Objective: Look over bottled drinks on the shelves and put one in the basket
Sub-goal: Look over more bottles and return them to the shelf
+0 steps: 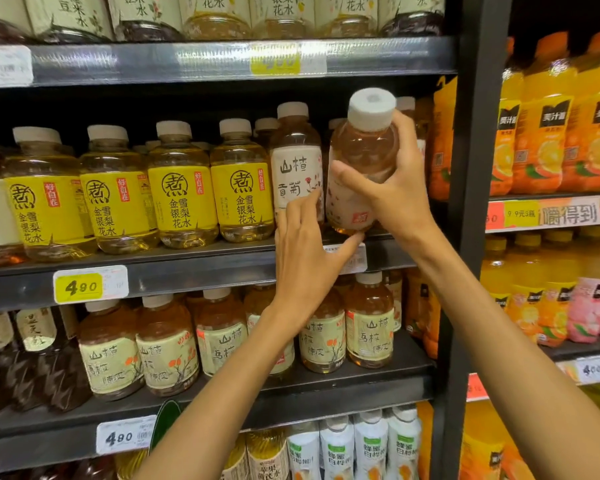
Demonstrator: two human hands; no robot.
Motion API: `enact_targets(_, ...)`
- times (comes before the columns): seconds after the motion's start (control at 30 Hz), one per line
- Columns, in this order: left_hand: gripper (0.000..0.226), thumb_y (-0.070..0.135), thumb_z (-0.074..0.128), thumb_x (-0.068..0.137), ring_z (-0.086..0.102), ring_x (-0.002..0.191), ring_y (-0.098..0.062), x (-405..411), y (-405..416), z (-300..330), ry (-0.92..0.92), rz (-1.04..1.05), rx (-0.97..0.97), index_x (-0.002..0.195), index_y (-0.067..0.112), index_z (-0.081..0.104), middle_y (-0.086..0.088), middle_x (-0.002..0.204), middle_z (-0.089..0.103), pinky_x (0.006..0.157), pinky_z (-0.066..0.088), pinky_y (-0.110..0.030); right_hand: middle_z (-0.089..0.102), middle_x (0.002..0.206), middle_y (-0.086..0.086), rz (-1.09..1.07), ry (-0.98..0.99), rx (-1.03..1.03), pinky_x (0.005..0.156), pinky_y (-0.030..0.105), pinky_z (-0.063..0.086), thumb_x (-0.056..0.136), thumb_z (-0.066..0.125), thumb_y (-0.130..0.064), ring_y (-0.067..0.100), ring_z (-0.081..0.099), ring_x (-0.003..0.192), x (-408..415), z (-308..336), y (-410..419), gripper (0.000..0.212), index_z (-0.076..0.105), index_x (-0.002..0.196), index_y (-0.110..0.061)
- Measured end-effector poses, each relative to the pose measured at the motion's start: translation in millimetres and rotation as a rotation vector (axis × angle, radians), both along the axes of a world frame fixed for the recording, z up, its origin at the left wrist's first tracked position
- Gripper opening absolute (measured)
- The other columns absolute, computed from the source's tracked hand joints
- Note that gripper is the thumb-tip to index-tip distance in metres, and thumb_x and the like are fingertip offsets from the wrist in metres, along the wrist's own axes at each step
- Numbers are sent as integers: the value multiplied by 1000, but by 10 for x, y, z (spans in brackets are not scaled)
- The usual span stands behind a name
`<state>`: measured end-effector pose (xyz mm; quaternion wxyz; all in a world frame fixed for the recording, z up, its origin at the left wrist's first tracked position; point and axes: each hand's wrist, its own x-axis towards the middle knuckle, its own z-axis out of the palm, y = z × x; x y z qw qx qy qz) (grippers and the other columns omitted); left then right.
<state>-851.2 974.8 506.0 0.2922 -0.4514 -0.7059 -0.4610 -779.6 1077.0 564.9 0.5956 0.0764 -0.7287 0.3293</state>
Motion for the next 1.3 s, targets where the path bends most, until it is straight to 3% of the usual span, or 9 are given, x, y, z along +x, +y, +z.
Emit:
enact_targets(0.13,81,37,81,73,44,123,-10,87,-119,19,-159,-243,-1,137,19,34,3,133,44,100,44,-28,56,121,15,214,29,-201,89,25,51,84,68,-18,18,62,108,212,-3,-101,58,39,132,-2)
enact_targets(0.33,67,28,85,69,64,98,2,410,-421,-120,-518,-528,-84,125,25,49,9,111,67,75,54,-14,69,95,-5,474,-185,-315,80,28,55,85,59,-28,16,68,95,459,-160,-262,30,55,112,-18)
enact_targets(0.47,49,31,83,67,70,91,-4,564,-639,-366,-727,-723,-123,109,28,60,9,99,74,68,54,-14,64,121,13,749,-314,-496,97,44,50,81,65,-50,30,60,118,534,-248,-262,54,58,120,-13)
enact_targets(0.57,58,31,83,62,71,95,-13,643,-706,-571,-864,-827,-170,114,23,60,1,104,75,73,55,-21,71,108,12,922,-372,-605,89,39,55,85,59,-47,27,67,105,535,-297,-327,47,64,113,-10)
enact_targets(0.73,72,50,71,59,66,108,-10,678,-783,-728,-917,-772,-112,125,29,52,5,116,71,93,52,-31,74,88,5,713,-351,-629,75,31,58,93,56,-33,20,72,85,521,-371,-422,24,66,98,-12)
enact_targets(0.9,78,67,71,60,65,101,1,716,-752,-714,-833,-598,-81,127,32,51,12,113,68,76,52,-15,76,86,2,466,-357,-595,64,22,57,89,65,-37,13,73,78,496,-400,-513,23,69,96,-16)
enact_targets(1.03,55,59,73,70,67,106,-11,664,-798,-752,-1000,-803,35,117,32,64,4,116,71,89,54,-30,76,94,2,613,-426,-596,78,27,58,90,60,-41,14,72,89,521,-350,-503,24,75,87,-23)
enact_targets(1.13,72,59,73,71,69,101,-29,677,-868,-746,-1241,-1169,44,132,25,56,-14,120,67,81,58,-40,74,98,6,755,-469,-668,85,35,57,90,54,-41,21,70,97,530,-335,-475,30,70,101,-17)
enact_targets(1.3,72,57,67,79,64,109,-33,739,-847,-805,-1322,-1269,13,137,19,49,-20,125,63,91,54,-45,70,79,7,906,-425,-723,72,32,59,97,46,-35,21,70,75,520,-364,-527,32,59,99,-6)
